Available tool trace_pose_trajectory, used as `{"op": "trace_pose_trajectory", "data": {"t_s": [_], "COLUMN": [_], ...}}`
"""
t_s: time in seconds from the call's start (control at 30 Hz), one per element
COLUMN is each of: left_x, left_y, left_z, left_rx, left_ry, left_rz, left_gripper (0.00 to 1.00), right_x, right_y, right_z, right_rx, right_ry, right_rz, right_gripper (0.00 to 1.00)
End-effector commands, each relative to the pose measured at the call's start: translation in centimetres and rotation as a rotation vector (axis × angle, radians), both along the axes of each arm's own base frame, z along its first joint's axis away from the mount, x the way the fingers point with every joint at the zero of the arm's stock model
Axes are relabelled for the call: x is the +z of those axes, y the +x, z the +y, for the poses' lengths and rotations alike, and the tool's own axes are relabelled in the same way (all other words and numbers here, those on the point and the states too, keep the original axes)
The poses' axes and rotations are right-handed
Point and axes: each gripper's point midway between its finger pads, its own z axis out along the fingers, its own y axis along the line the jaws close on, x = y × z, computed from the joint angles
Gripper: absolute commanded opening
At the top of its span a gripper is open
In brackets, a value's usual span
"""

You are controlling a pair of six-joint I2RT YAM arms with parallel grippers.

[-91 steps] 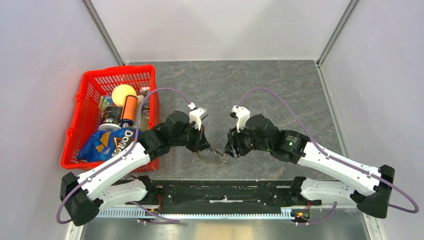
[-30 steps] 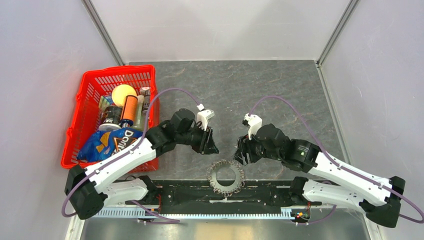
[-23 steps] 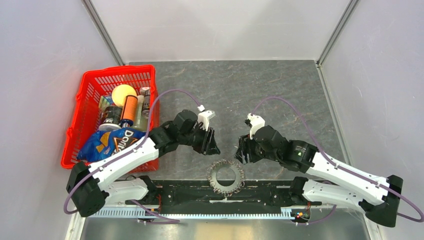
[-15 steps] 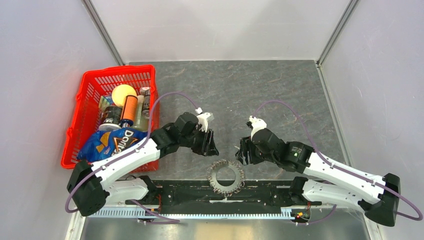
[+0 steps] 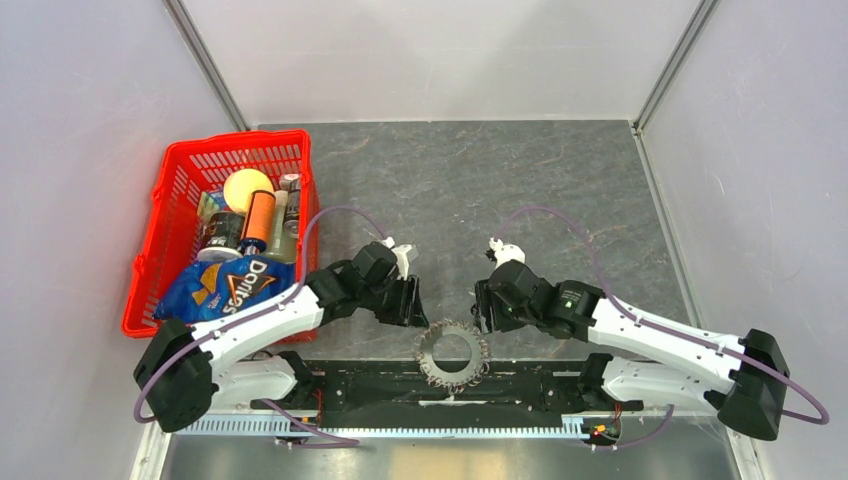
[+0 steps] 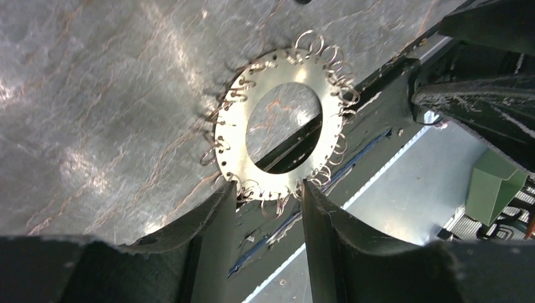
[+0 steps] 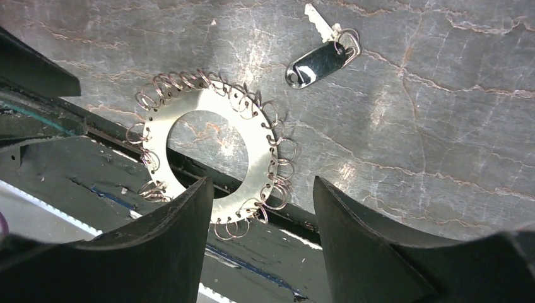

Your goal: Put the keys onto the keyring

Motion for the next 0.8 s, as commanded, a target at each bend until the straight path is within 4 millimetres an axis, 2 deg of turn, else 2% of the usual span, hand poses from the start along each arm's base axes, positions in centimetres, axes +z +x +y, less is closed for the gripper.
{"op": "trace_pose_trajectory", "data": {"t_s": [0.0, 0.2, 0.5, 0.77], "left_x": [-0.2, -1.5, -3.0, -3.5], "left_y": [-1.0, -1.3, -0.3, -0.7], "left_z": [0.3, 0.8, 0.4, 0.8], "left_rx": [0.039, 0.048, 0.068, 0.082], "left_ry": [-0.018, 0.009, 0.052, 0.06], "left_rz": [0.051, 0.067, 0.075, 0.093], "left_gripper": [0.5, 0.49, 0.46, 0.42], "right_x": [-0.1, 0.0, 0.0, -0.2], "right_y": [0.3, 0.3, 0.0, 0.0], "right_z": [0.7, 0.9, 0.9, 1.2], "right_rx": [-0.012, -0.014, -0.023, -0.013], "right_ry": [0.017, 0.028, 0.046, 0.047], "right_rz": [0.004, 0.008, 0.019, 0.025], "right_gripper": [0.67, 0.67, 0.67, 0.67]}}
